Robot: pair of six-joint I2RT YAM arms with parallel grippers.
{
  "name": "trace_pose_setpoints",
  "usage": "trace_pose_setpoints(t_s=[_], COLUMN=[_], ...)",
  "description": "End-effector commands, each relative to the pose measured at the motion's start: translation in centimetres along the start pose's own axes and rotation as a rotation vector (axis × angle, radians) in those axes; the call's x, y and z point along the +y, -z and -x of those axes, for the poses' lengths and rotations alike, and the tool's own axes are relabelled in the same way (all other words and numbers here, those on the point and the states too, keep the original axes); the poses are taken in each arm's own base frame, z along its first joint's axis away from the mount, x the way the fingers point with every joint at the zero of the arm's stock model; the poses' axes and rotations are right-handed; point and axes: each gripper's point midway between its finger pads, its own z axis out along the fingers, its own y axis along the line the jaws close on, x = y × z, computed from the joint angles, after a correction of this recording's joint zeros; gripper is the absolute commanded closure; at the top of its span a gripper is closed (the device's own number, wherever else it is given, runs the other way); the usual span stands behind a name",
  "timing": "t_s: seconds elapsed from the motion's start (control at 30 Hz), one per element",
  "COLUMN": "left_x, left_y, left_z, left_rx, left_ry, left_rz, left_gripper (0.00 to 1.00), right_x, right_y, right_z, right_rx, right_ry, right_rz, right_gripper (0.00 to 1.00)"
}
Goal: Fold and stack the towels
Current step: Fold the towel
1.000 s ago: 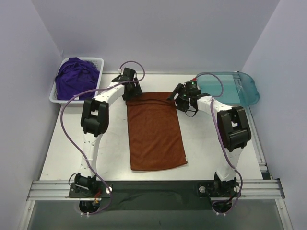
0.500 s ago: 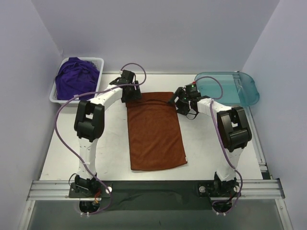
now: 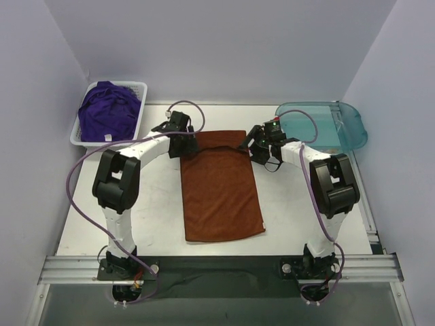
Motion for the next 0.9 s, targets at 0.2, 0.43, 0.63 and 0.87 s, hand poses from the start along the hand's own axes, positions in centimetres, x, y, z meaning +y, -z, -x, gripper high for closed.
trace_pose_setpoints(t_s=[0.2, 0.43, 0.63, 0.87], left_x=[-0.9, -1.4, -1.7, -1.1], left_y=[3.6, 2.1, 0.3, -0.8], left_z=[2.5, 2.1, 1.6, 0.5], left_rx=[-0.155, -0.133, -0.105, -0.072], left_ry=[0.284, 0.336, 0.339, 0.323], left_rz=[-0.063, -0.055, -0.033, 0.004], left_gripper=[0.22, 0.36, 0.45, 0.5], right_x=[2.3, 1.9, 1.1, 0.7], right_y=[1.1, 0.3, 0.0, -0.2], right_z=[2.7, 2.8, 2.6, 2.7], right_rx=[-0.106, -0.108, -0.103, -0.103], right_ry=[-0.059, -0.103, -0.114, -0.123], right_rz=[0.072, 0.081, 0.07, 0.069], right_gripper=[0.36, 0.39, 0.4, 0.4])
